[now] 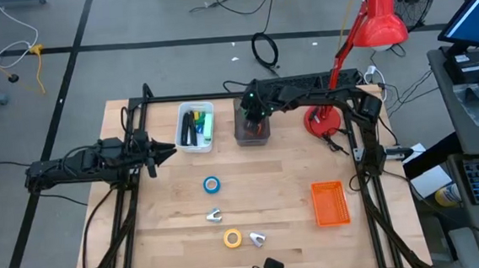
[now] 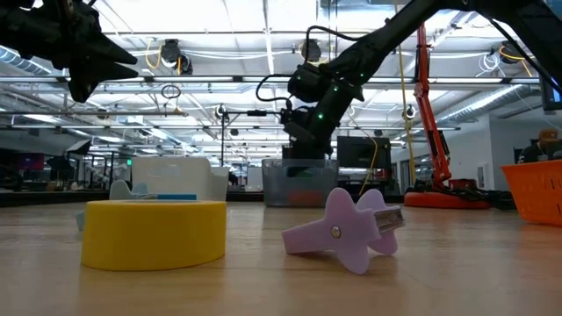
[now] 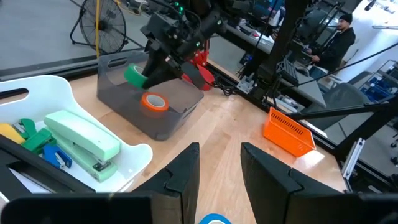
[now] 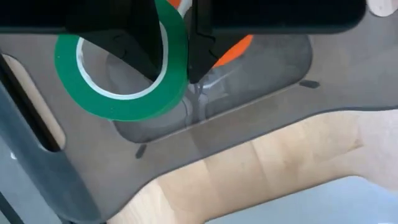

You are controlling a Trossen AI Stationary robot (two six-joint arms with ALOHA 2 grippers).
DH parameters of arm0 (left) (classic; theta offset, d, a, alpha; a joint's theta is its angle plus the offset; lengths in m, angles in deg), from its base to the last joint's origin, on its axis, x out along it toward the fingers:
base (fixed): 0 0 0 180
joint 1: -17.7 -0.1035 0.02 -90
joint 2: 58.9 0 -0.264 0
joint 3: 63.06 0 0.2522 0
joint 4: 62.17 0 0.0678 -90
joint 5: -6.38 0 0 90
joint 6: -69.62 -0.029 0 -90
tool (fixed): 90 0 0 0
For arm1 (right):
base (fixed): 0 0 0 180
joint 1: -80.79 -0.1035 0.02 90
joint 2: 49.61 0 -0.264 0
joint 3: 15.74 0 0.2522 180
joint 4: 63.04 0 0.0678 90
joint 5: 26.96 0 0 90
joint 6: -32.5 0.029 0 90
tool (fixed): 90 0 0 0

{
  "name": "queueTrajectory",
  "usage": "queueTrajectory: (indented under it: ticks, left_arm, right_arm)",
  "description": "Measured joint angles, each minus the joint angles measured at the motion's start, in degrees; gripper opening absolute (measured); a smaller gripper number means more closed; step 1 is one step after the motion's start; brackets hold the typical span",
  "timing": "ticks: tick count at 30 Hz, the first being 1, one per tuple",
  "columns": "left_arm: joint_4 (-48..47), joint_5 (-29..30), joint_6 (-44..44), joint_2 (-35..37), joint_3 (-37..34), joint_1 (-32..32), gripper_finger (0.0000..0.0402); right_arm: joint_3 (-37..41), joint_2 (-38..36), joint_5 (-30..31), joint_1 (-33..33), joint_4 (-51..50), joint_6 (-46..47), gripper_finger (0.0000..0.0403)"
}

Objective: Pick and place Stapler, Stapler remover, tape
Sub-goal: Put the green tape into the black bin

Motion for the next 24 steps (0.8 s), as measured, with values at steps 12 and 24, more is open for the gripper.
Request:
queueTrajectory:
  ticks: [12,24]
  left_arm:
    - [0.0,0.0,0.1,0.0,0.0,0.0,0.0118]
    - [0.0,-0.1,0.9,0.0,0.0,0.0,0.0118]
  right_arm:
    - [0.0,0.0,-0.3,1.3,-0.1,0.0,0.0082]
    - [0.0,0.0,-0.2,1.4,-0.2,-0.2,0.0115]
